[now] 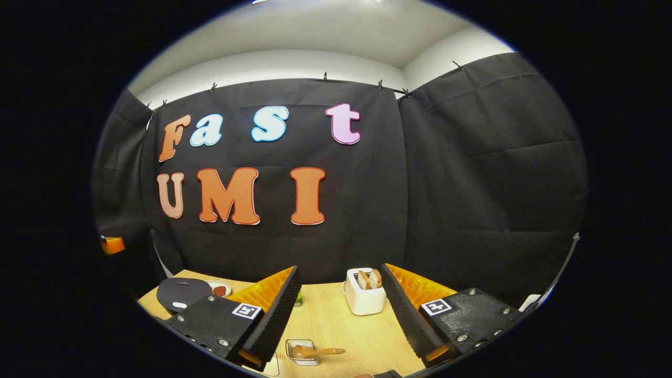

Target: Close the left gripper, press the button to open the rice cooker; take a wooden spoon from the chopstick holder with the right hand, scoop a spoonful of rice and pour it into the rice cooker, then put the wooden spoon back into the chopstick holder.

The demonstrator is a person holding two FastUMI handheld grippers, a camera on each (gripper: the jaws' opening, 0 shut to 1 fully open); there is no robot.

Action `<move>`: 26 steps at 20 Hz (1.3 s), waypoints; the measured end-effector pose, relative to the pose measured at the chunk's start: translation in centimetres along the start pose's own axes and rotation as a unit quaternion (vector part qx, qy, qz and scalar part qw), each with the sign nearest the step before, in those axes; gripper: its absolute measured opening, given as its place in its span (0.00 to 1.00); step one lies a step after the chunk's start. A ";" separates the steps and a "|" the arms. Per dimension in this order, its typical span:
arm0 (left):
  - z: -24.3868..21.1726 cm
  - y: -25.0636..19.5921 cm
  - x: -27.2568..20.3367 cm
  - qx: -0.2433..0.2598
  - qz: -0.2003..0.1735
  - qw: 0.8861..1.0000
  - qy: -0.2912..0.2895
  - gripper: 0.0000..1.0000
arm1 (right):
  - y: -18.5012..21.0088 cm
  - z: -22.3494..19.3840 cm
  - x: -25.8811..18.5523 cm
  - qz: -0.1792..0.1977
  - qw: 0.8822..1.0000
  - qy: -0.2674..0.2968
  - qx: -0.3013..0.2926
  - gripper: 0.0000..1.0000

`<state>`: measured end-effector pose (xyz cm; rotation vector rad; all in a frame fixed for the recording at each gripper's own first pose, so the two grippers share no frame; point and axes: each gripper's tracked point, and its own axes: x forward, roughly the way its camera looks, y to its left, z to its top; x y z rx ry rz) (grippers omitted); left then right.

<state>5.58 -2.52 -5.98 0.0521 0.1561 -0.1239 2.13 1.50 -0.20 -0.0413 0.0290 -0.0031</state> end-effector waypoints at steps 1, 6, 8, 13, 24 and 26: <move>-1.4 -0.3 0.6 0.001 -0.003 1.000 0.016 0.00 | -0.2 -0.1 0.0 -0.002 1.000 0.003 0.000 0.95; -7.3 -2.6 3.7 -0.003 -0.029 0.997 0.076 0.04 | -1.5 -1.4 0.0 -0.018 1.000 0.020 -0.008 1.00; -10.0 -2.9 5.1 -0.005 -0.031 0.994 0.104 0.04 | -1.9 -1.9 0.0 -0.024 0.999 0.027 -0.012 0.95; -16.3 -2.5 8.3 -0.005 -0.030 0.985 0.167 0.04 | -3.5 -2.4 -0.2 -0.046 0.998 0.038 -0.021 0.95; -20.9 -1.6 8.7 0.004 -0.025 0.973 0.230 0.04 | -3.9 -3.7 -0.1 -0.057 0.997 0.056 -0.004 0.95; -20.8 -1.6 8.9 -0.020 -0.027 0.976 0.215 0.05 | -3.6 -4.1 -0.1 -0.053 0.997 0.061 0.001 0.95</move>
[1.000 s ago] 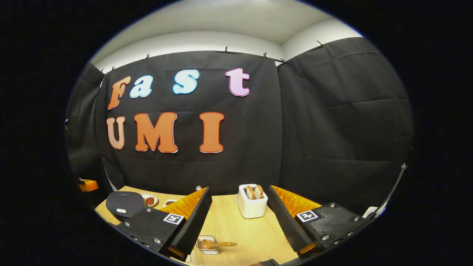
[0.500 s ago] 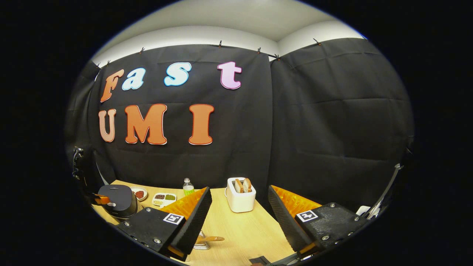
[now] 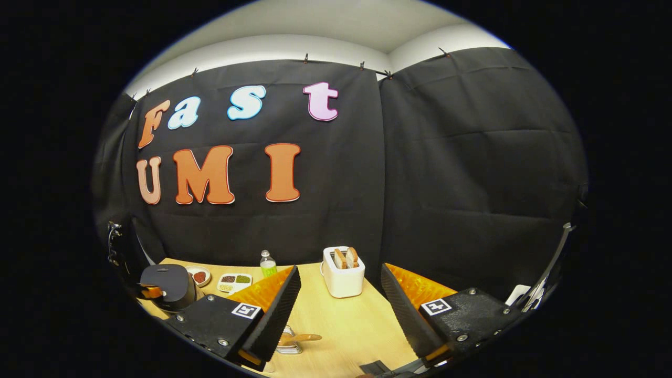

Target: Close the left gripper, press the button to open the rice cooker; take a wooden spoon from the chopstick holder with the right hand, scoop a spoonful of rice and pour it into the rice cooker, then put the wooden spoon back into the chopstick holder.

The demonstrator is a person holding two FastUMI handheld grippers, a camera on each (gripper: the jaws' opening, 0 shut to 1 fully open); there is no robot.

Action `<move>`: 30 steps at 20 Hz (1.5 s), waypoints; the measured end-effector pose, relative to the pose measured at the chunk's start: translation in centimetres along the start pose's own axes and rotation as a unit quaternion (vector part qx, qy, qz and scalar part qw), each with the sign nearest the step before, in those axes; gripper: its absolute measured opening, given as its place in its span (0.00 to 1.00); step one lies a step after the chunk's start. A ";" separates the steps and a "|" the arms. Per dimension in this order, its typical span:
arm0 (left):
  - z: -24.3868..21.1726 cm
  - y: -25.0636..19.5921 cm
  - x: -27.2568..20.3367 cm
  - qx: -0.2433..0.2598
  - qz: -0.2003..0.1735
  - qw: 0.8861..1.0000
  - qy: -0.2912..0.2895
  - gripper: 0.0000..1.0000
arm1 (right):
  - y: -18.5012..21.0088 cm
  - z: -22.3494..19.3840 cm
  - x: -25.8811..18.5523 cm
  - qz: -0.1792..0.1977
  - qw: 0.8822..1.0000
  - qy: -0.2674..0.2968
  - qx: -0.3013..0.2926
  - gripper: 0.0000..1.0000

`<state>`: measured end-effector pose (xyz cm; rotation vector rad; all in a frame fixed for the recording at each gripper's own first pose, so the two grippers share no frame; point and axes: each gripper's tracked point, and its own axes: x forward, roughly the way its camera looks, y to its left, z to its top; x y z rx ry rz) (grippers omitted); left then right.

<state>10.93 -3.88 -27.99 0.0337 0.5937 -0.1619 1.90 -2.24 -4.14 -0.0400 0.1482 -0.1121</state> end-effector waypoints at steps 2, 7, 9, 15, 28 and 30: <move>-0.5 0.1 -0.3 -0.006 -0.001 1.000 -0.004 0.00 | 0.1 -0.1 -0.1 0.003 1.000 0.002 0.000 0.95; -0.2 0.0 -0.2 0.010 0.003 1.000 -0.005 0.05 | -0.2 0.3 -0.8 0.003 1.000 -0.005 0.002 0.95; 0.4 0.7 -0.9 -0.009 0.008 1.000 -0.010 0.04 | -0.2 0.6 -1.2 0.007 1.000 -0.012 0.010 0.95; 10.6 1.7 -8.6 0.014 0.037 0.989 -0.140 0.04 | 0.1 -1.0 -0.9 0.024 0.999 -0.028 0.028 0.95; 15.1 6.1 -21.8 0.003 0.109 0.966 -0.233 0.04 | 3.6 -16.6 5.5 0.080 0.991 0.079 0.079 0.95; 16.2 7.1 -23.6 0.018 0.131 0.960 -0.247 0.07 | 3.9 -19.0 5.9 0.081 0.986 0.103 0.099 0.95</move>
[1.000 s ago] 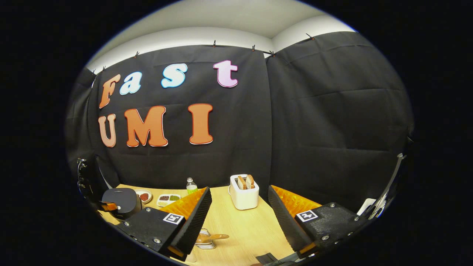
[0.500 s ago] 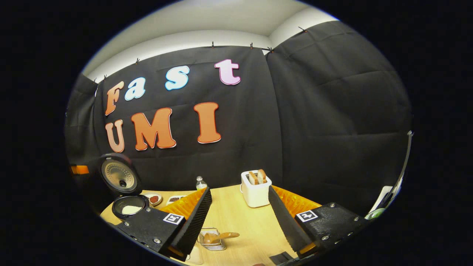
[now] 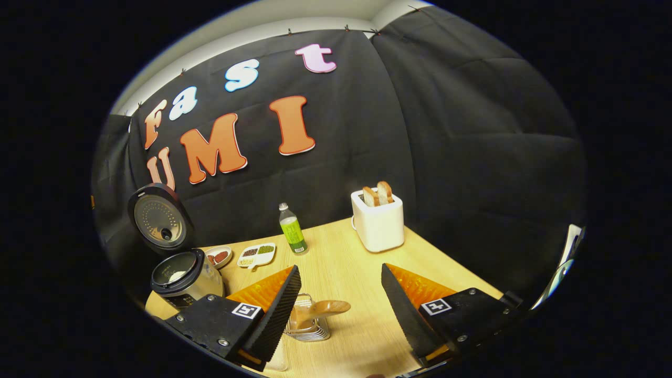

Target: Close the left gripper, press the button to open the rice cooker; take a wooden spoon from the chopstick holder with the right hand, scoop a spoonful of rice and pour it into the rice cooker, then put the wooden spoon back into the chopstick holder.

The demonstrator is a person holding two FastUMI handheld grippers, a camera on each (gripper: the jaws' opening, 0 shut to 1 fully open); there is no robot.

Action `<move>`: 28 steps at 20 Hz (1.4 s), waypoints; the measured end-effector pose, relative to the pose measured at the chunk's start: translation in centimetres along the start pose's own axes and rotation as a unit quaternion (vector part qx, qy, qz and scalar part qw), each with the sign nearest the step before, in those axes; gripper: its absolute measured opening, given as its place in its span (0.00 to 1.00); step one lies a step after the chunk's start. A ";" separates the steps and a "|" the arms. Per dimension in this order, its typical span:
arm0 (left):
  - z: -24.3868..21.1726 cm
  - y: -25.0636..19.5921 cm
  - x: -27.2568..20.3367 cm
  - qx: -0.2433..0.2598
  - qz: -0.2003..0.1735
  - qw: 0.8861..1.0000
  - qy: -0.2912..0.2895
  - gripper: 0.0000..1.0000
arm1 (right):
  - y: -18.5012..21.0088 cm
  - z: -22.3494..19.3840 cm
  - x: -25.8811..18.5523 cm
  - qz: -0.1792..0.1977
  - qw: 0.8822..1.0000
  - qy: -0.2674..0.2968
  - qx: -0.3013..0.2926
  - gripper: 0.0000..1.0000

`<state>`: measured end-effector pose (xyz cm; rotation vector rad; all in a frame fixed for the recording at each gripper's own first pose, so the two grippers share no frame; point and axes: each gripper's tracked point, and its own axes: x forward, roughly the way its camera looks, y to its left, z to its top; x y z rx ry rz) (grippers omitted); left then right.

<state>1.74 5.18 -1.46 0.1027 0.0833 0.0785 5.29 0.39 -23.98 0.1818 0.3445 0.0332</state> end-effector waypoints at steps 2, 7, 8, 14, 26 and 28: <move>0.6 0.9 -0.8 0.011 0.019 1.000 -0.008 0.08 | 0.2 -1.7 0.9 0.004 1.000 0.016 0.024 0.95; 1.0 1.0 -1.8 -0.019 0.026 0.999 -0.009 0.36 | 1.8 -4.8 1.8 0.030 0.996 0.056 0.064 0.94; 1.5 1.3 -2.1 -0.020 0.033 0.999 -0.013 0.41 | 2.0 -5.5 1.9 0.034 0.995 0.066 0.072 0.95; -0.4 2.4 -3.0 -0.022 0.062 0.998 0.006 0.75 | 2.6 -6.6 2.7 0.044 0.988 0.100 0.108 0.65; 0.2 4.9 -4.1 -0.004 0.079 0.997 -0.006 0.95 | 6.5 -3.7 2.9 0.064 0.983 0.127 0.112 0.09; 1.1 5.2 -2.9 -0.010 0.061 0.998 -0.014 0.97 | 6.9 -1.6 1.8 0.052 0.988 0.102 0.104 0.08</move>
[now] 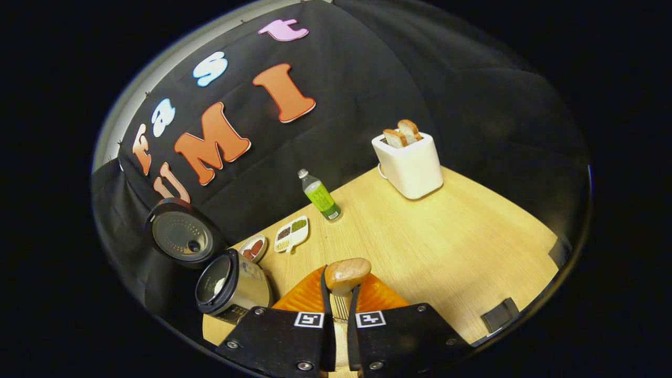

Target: Close the left gripper, press the button to open the rice cooker; take a wooden spoon from the chopstick holder with the right hand, scoop a spoonful of rice and pour it into the rice cooker, then put the wooden spoon back into the chopstick holder.

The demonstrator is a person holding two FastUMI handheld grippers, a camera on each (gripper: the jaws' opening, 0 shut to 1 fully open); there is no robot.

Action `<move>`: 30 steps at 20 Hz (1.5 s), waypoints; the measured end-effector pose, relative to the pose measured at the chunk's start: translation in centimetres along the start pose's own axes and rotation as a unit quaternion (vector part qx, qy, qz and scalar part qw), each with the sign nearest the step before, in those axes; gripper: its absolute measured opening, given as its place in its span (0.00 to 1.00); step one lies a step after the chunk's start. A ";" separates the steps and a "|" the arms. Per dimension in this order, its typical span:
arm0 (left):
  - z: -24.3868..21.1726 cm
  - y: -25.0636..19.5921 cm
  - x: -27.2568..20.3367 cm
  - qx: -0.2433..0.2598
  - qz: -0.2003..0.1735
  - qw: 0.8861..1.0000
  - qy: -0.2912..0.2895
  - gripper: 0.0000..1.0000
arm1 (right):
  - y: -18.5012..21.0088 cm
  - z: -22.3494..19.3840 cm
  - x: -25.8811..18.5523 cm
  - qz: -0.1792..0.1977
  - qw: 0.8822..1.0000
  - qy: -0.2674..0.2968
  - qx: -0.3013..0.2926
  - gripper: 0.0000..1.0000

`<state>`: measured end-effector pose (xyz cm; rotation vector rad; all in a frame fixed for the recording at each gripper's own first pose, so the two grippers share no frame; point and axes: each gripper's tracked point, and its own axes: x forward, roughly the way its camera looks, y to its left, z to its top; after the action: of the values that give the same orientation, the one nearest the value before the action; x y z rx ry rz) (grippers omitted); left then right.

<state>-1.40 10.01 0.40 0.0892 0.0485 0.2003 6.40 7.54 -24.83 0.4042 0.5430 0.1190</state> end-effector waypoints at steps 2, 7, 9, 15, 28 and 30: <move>-0.2 0.6 1.6 0.002 -0.019 1.000 0.001 0.97 | 0.8 1.6 -1.8 -0.020 0.999 -0.031 -0.010 0.08; -0.3 1.1 5.7 0.002 -0.075 0.997 -0.002 0.93 | 5.1 2.8 -5.9 -0.062 0.994 -0.078 -0.039 0.08; -0.5 1.4 6.8 0.001 -0.098 0.995 -0.003 0.93 | 6.9 2.0 -7.3 -0.080 0.991 -0.088 -0.055 0.08; -1.2 2.5 9.3 -0.005 -0.139 0.990 0.005 0.94 | 11.3 -2.6 -8.8 -0.117 0.983 -0.085 -0.110 0.08; -4.4 6.4 9.3 0.012 -0.130 0.991 0.037 0.95 | 10.7 -11.8 -1.4 -0.161 0.971 0.004 -0.175 0.08; -4.8 6.6 9.4 0.011 -0.128 0.991 0.042 0.95 | 11.0 -11.9 -0.9 -0.165 0.968 -0.005 -0.190 0.08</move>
<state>6.21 18.78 -4.11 0.0964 0.1454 -0.0534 -0.68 21.43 -29.24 -0.0634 0.5561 -0.0998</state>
